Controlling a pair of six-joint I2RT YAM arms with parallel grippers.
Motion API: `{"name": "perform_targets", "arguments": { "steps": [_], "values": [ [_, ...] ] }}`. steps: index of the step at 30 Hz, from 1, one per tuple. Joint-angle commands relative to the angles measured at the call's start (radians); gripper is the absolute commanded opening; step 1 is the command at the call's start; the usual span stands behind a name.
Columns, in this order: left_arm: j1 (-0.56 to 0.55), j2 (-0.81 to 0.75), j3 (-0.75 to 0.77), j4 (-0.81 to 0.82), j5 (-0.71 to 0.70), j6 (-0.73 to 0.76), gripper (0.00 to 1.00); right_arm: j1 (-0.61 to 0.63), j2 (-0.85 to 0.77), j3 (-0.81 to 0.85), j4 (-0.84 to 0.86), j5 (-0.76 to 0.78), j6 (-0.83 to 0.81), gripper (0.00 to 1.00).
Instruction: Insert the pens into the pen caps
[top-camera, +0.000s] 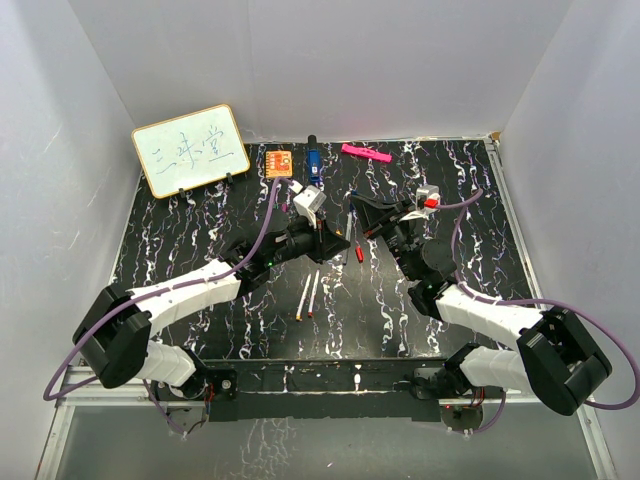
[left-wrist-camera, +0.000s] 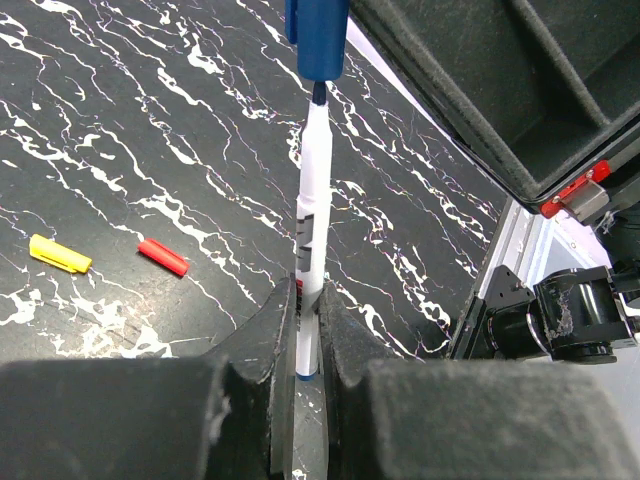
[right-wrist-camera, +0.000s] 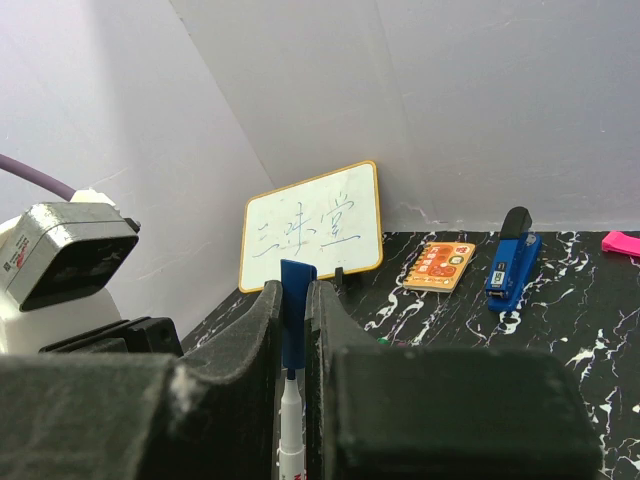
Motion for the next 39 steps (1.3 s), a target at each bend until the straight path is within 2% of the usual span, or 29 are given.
{"name": "perform_targets", "arguments": {
  "steps": [1,24,39],
  "values": [
    [-0.005,-0.015,0.039,0.027,0.004,0.004,0.00,0.000,-0.006,0.002,0.040,-0.014,0.007,0.00],
    [-0.005,-0.006,0.034,0.024,-0.023,0.015,0.00,0.000,-0.026,-0.006,-0.006,-0.028,0.009,0.00],
    [-0.004,-0.080,0.045,0.081,-0.050,-0.018,0.00,0.000,-0.013,0.007,-0.062,-0.073,0.006,0.00]
  ]
}}
